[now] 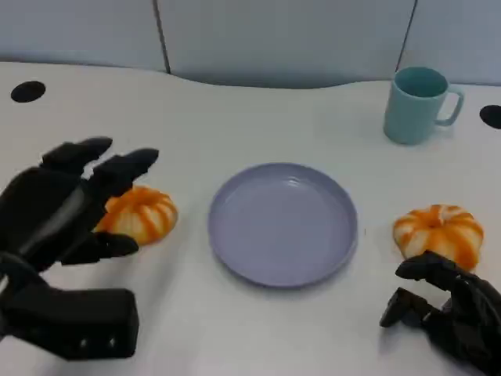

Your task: Grasp the bread from the table and place it into the plate.

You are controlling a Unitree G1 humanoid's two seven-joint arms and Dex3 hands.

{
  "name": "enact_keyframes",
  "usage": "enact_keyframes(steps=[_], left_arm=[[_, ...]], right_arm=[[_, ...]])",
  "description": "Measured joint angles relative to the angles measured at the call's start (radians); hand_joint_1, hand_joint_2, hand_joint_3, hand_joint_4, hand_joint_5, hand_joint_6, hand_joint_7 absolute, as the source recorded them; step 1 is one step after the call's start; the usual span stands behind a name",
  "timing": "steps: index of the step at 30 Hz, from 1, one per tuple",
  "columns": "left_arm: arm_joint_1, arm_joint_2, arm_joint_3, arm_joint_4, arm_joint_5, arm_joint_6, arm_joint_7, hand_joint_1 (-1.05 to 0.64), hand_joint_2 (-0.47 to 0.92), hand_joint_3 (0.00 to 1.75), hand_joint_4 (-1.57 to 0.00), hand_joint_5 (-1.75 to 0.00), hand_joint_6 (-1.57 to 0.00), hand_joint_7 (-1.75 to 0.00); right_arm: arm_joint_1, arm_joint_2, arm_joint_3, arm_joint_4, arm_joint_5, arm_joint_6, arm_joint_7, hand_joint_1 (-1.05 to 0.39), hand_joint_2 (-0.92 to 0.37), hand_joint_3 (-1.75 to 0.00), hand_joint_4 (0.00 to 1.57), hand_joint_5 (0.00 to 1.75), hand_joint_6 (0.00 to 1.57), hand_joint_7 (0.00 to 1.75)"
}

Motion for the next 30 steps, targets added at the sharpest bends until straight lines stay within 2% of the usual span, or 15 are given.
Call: enact_keyframes(steps=[7,15,20,25,30], left_arm=[[-0.130,0.033,-0.127,0.162,0.034,0.107,-0.044,-0.61,0.81,0.00,-0.09,-0.05,-0.19,0.00],[-0.289,0.032,-0.269,0.408,0.070,0.172,-0.037,-0.60,0.82,0.00,-0.06,-0.03,-0.16,0.00],[-0.415,-0.020,-0.346,0.643,0.058,0.206,-0.045,-0.58,0.81,0.00,-0.07,-0.02,-0.18,-0.01],[-0.449,-0.031,-0.386,0.720,0.029,0.202,-0.039,-0.56,0.80,0.00,-0.06,-0.02,-0.17,0.00],[-0.557,-0.110,-0.458,0.964,0.029,0.224,0.038,-0.54,0.79,0.00,-0.06,-0.01,-0.16,0.00]], right_arm=[[0.013,0.004,0.004,-0.020,0.000,-0.005,-0.008,-0.43,-0.92,-0.16,0.65,1.32,0.64,0.97],[0.022,0.005,0.008,-0.036,0.000,-0.004,-0.011,-0.44,-0.92,-0.15,0.65,1.34,0.64,1.01],[0.030,0.006,0.009,-0.048,0.000,-0.002,-0.017,-0.44,-0.92,-0.16,0.64,1.35,0.62,1.03],[0.032,0.006,0.009,-0.053,0.000,-0.001,-0.019,-0.44,-0.92,-0.16,0.64,1.35,0.61,1.03],[0.038,0.005,0.008,-0.064,0.003,0.018,-0.018,-0.43,-0.92,-0.16,0.63,1.34,0.61,1.03]])
